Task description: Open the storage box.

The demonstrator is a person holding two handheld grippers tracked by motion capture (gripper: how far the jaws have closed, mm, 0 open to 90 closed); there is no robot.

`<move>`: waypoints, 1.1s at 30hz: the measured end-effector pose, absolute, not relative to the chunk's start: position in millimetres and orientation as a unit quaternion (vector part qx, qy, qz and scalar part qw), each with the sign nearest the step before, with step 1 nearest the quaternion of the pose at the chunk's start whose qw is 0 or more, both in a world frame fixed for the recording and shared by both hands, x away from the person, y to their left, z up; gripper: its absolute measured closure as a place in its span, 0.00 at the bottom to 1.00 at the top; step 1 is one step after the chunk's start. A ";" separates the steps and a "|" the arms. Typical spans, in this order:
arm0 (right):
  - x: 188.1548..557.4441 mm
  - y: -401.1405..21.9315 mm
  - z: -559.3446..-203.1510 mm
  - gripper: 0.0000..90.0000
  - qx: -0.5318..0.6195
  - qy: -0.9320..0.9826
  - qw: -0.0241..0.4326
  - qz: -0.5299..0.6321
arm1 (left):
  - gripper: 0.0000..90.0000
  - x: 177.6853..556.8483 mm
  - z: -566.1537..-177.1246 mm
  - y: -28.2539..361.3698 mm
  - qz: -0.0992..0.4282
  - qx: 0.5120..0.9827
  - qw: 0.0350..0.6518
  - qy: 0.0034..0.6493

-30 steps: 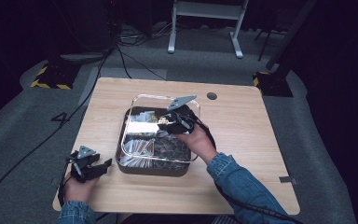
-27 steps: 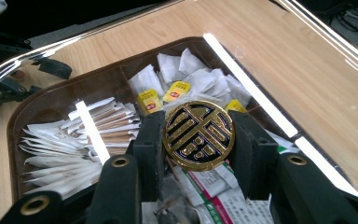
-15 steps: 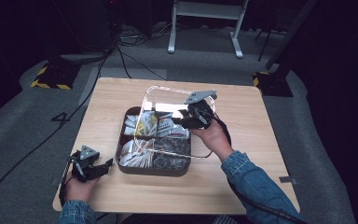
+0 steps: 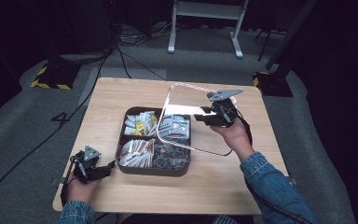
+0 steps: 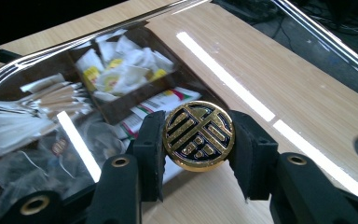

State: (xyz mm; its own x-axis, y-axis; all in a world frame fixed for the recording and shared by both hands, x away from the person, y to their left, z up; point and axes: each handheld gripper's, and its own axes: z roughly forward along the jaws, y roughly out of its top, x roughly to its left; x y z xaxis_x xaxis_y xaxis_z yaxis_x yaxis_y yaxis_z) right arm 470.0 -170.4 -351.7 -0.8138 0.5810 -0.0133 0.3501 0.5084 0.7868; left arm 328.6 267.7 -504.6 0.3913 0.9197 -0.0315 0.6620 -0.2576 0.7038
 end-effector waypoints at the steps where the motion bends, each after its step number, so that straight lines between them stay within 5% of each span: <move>1: 471.3 -179.4 -352.1 0.65 0.281 0.854 0.140 0.414 | 0.28 328.9 -504.6 267.8 0.199 0.767 0.324 0.516; 33: 495.1 -299.2 -397.9 0.65 0.414 0.817 0.159 0.368 | 0.30 325.8 -501.8 270.6 0.195 0.767 0.312 0.527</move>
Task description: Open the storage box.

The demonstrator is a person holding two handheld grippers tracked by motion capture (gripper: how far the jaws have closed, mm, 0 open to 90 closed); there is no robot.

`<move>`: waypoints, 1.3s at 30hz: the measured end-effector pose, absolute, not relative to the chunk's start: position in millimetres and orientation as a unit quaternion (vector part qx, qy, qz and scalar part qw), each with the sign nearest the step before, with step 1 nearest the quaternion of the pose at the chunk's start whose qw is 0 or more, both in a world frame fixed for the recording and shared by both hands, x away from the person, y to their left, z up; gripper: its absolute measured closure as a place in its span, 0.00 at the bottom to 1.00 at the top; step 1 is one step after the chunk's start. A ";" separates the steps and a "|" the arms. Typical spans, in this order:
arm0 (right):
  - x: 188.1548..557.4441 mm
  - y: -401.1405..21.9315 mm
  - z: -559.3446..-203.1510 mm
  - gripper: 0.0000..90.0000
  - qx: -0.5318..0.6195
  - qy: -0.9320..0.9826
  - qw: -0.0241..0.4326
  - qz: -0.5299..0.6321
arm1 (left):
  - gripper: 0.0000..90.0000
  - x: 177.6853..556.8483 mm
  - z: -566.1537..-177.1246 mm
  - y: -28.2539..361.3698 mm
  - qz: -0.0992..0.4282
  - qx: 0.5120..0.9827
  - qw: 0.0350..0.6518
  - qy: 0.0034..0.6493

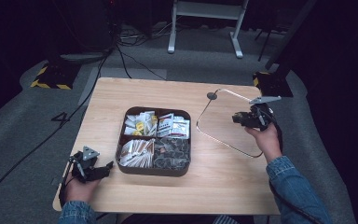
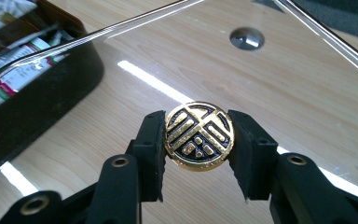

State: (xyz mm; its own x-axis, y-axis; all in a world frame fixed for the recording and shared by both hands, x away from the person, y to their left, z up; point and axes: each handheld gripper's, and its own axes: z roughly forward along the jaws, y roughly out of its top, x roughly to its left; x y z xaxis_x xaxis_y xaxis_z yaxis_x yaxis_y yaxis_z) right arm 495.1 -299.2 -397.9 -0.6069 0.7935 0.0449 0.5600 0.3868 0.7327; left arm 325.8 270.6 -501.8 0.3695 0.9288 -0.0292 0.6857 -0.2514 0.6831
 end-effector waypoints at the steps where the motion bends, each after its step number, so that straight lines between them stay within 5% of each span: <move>1: 495.8 -301.0 -400.4 0.65 0.417 0.817 0.158 0.366 | 0.30 325.8 -502.0 270.5 0.196 0.766 0.312 0.526; 39: 504.2 -327.5 -479.4 0.65 0.470 0.813 0.139 0.315 | 0.34 323.7 -502.2 272.0 0.200 0.762 0.315 0.530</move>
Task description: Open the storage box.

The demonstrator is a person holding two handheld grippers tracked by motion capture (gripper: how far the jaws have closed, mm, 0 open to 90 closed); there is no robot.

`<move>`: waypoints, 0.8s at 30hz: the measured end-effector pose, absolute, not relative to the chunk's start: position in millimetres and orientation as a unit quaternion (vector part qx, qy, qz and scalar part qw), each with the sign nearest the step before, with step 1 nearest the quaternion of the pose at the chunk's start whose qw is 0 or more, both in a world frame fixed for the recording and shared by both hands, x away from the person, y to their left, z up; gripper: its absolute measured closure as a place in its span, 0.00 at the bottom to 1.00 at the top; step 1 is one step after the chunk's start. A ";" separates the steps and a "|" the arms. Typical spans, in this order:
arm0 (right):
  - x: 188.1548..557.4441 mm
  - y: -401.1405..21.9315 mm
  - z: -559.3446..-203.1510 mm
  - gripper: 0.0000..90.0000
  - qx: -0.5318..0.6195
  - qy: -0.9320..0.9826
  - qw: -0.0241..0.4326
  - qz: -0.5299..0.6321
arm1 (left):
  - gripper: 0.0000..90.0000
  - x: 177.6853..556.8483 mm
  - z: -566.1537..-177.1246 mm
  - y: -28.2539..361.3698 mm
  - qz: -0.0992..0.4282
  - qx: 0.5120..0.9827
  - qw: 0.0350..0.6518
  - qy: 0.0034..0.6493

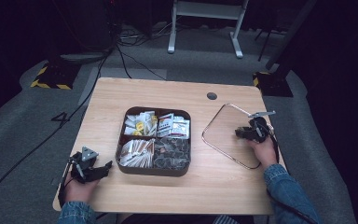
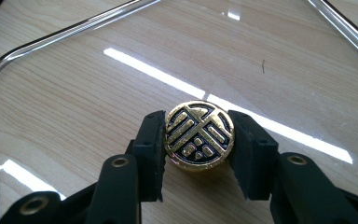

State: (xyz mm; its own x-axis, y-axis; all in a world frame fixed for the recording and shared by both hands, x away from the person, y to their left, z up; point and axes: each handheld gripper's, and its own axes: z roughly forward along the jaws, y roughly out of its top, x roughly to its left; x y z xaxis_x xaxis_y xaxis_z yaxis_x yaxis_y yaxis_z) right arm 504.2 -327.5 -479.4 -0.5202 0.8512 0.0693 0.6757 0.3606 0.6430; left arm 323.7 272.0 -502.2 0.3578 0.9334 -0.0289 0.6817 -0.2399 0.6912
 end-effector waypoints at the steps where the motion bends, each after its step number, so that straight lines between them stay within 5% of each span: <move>1: 504.2 -327.5 -479.5 0.65 0.470 0.813 0.139 0.315 | 0.34 323.8 -502.2 271.9 0.200 0.761 0.315 0.530; 10: 498.7 -326.7 -465.8 0.48 0.480 0.792 0.146 0.347 | 0.34 323.7 -502.3 271.8 0.201 0.761 0.315 0.530; 17: 469.0 -318.3 -451.9 0.47 0.452 0.781 0.171 0.394 | 0.36 323.2 -501.4 271.5 0.202 0.761 0.311 0.533; 24: 429.3 -298.9 -473.9 0.50 0.425 0.776 0.132 0.447 | 0.39 322.4 -498.9 269.8 0.204 0.759 0.313 0.533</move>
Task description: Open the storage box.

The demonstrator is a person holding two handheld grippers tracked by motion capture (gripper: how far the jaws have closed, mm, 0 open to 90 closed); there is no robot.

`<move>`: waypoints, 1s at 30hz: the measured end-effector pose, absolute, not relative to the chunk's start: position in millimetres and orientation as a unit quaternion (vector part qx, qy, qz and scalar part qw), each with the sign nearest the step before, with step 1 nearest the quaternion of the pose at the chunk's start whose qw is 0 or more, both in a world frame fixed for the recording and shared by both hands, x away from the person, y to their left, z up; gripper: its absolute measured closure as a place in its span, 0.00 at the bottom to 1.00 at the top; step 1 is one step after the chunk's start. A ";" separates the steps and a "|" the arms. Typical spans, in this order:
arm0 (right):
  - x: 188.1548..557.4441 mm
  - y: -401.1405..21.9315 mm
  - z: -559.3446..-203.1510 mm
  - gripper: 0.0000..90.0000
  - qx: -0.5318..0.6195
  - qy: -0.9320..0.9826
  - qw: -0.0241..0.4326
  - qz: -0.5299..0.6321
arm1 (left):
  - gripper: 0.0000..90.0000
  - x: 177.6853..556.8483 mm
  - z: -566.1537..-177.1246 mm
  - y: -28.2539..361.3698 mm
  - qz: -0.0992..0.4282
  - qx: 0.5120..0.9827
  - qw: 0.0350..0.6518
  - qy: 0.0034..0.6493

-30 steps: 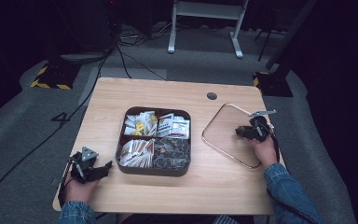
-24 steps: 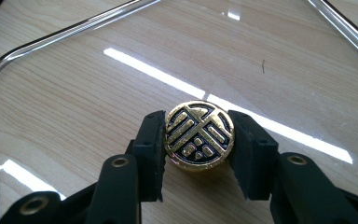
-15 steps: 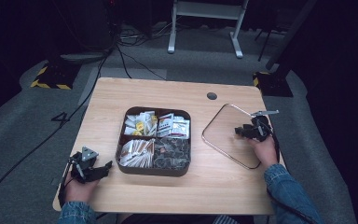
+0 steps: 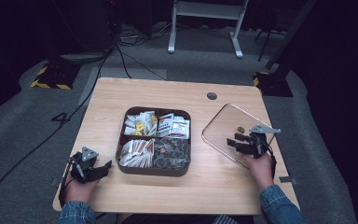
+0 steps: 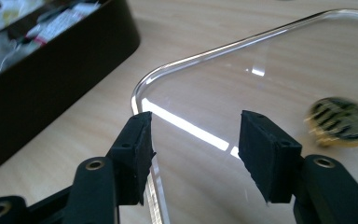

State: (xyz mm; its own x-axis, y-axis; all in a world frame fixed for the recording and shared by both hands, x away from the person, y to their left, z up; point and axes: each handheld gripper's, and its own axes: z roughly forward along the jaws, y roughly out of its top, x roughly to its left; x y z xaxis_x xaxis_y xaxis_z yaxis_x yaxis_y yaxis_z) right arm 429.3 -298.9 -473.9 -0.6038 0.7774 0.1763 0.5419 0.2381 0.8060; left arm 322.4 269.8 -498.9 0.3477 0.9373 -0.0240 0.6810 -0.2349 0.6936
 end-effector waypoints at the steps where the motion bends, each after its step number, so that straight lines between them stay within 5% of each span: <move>1: 426.4 -295.8 -475.3 0.50 0.420 0.781 0.133 0.443 | 0.39 322.1 -497.3 269.3 0.208 0.757 0.315 0.533; 20: 404.3 -227.7 -501.1 0.60 0.285 0.866 0.124 0.392 | 0.43 310.8 -483.0 265.7 0.222 0.753 0.345 0.514; 30: 404.1 -222.5 -504.0 0.52 0.271 0.866 0.127 0.401 | 0.43 307.9 -480.7 266.5 0.225 0.747 0.351 0.518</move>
